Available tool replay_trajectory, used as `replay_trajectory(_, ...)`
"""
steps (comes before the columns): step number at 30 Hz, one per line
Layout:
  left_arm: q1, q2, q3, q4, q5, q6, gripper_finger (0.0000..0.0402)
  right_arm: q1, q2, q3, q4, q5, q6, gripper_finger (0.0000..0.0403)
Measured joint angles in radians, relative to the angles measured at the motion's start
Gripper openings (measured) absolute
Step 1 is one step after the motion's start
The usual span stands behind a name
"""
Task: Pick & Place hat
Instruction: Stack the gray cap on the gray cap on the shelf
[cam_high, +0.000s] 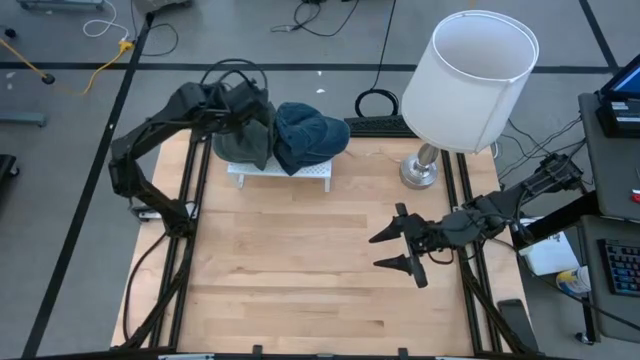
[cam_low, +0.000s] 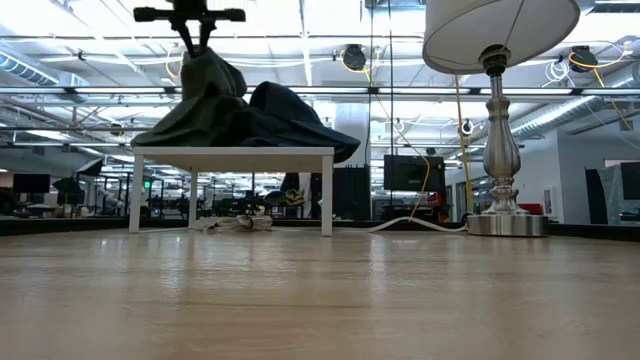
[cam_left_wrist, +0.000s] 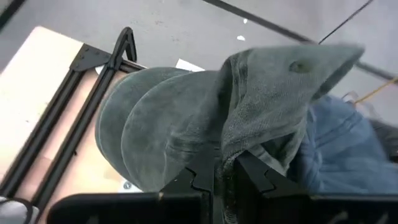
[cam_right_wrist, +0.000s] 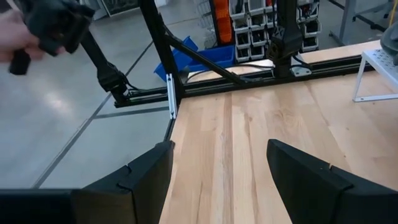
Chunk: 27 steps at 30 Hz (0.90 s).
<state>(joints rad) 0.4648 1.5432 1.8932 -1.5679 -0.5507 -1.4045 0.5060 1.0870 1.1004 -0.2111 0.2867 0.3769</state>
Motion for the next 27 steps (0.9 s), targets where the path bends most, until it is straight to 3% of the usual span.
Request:
replay_trajectory(20,-0.011,0.214,-0.001,0.001,0.029,0.170,0.0027,0.000,0.000,0.000,0.015,0.000,-0.022,0.0254)
replay_trajectory(27,-0.008,0.184,-0.001,0.001,0.080,0.275,0.0139,0.000,0.000,0.000,0.015,0.000,-0.022,0.0254)
